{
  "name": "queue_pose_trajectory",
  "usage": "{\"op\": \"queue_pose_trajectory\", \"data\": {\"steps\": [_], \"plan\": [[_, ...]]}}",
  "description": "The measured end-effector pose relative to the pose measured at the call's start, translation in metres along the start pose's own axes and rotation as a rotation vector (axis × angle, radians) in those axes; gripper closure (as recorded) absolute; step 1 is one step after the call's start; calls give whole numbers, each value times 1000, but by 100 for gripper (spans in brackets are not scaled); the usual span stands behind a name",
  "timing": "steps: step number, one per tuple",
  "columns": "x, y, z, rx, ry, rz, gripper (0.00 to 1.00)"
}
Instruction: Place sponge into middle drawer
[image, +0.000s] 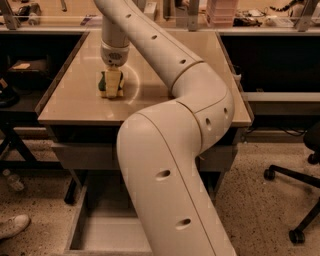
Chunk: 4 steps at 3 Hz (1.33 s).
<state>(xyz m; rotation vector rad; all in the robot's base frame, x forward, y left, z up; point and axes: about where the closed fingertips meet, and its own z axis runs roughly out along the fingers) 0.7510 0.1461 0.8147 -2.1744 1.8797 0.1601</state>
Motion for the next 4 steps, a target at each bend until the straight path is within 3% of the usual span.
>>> {"op": "queue_pose_trajectory", "data": {"steps": [1,2,3,4], "plan": [[-1,-1,-2,5,-4,0,87],[8,6,-30,41,-80,35,100],[22,28,-56,70,-187,81,100],[32,64,-68,69,-277,104,100]]}}
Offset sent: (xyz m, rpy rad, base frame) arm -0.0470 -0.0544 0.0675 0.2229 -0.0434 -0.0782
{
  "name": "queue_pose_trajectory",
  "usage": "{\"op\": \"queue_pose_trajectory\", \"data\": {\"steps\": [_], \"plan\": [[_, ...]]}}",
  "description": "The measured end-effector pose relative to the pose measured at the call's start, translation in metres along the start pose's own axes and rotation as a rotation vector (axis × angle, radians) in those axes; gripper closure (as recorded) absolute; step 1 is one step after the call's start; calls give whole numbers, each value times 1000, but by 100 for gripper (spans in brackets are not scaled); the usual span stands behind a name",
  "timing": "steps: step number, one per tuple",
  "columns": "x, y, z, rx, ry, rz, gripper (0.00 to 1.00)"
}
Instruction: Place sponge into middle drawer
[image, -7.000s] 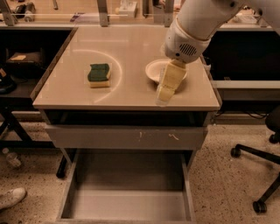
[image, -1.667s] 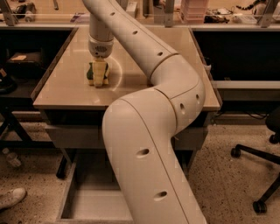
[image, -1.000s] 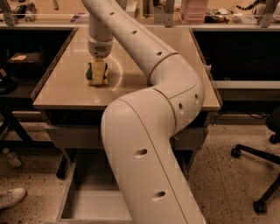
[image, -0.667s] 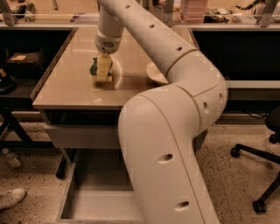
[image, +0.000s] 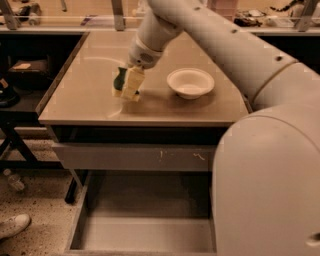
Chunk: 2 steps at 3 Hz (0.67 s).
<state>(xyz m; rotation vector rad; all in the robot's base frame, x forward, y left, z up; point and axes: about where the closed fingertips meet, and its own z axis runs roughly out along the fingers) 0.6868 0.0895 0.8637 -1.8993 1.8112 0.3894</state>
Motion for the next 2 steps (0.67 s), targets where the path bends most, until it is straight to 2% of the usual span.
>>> {"op": "queue_pose_trajectory", "data": {"steps": [1,2], "plan": [[13,12,13,-32,15,13,100],[13,12,13,-30,14,13,100]]}}
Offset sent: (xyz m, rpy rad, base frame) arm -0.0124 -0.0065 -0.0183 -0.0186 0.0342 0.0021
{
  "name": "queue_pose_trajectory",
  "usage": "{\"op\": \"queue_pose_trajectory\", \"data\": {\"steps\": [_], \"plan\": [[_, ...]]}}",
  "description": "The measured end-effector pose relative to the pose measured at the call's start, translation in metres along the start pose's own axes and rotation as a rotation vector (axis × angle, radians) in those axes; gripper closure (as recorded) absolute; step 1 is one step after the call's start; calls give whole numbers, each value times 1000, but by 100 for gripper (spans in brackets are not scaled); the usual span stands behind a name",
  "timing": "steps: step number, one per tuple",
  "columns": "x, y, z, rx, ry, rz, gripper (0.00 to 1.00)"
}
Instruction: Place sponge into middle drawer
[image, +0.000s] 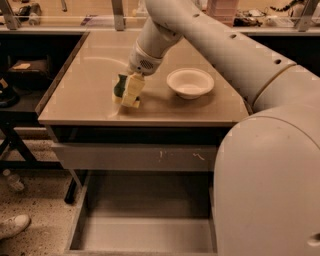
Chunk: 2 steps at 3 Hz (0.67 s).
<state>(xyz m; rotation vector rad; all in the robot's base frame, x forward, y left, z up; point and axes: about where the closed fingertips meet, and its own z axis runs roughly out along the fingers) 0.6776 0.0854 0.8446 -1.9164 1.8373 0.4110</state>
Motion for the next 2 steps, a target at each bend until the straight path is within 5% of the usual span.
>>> {"op": "queue_pose_trajectory", "data": {"steps": [1,2], "plan": [[-1,23,-6,0,9,32,100],[-14,65,-46,96,-27,112,100]]}}
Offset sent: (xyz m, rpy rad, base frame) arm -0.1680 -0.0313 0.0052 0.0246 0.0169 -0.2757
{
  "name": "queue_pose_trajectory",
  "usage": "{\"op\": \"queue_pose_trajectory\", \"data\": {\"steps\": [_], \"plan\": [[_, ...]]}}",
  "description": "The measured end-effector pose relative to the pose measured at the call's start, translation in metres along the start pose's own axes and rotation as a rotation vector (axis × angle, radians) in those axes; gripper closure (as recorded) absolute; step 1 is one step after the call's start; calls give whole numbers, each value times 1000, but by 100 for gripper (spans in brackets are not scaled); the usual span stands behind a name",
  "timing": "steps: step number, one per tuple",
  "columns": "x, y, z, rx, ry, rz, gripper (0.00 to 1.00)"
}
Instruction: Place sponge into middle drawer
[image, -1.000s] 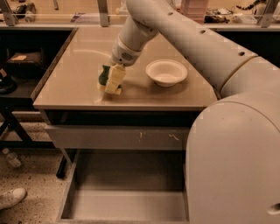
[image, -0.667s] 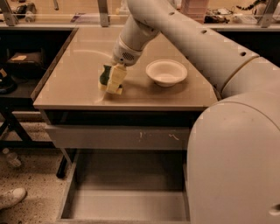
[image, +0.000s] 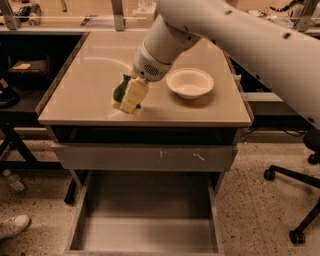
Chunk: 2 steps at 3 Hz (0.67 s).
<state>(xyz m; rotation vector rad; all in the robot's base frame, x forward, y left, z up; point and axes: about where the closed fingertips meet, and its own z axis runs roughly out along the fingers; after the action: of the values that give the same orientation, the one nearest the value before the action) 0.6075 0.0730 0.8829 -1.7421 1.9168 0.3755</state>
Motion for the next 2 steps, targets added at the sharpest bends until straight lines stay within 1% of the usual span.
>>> {"op": "queue_pose_trajectory", "data": {"steps": [1,2], "plan": [[-3,48,-26,68,-40,72,100],[21,71,-8,37,12,82,100]]}}
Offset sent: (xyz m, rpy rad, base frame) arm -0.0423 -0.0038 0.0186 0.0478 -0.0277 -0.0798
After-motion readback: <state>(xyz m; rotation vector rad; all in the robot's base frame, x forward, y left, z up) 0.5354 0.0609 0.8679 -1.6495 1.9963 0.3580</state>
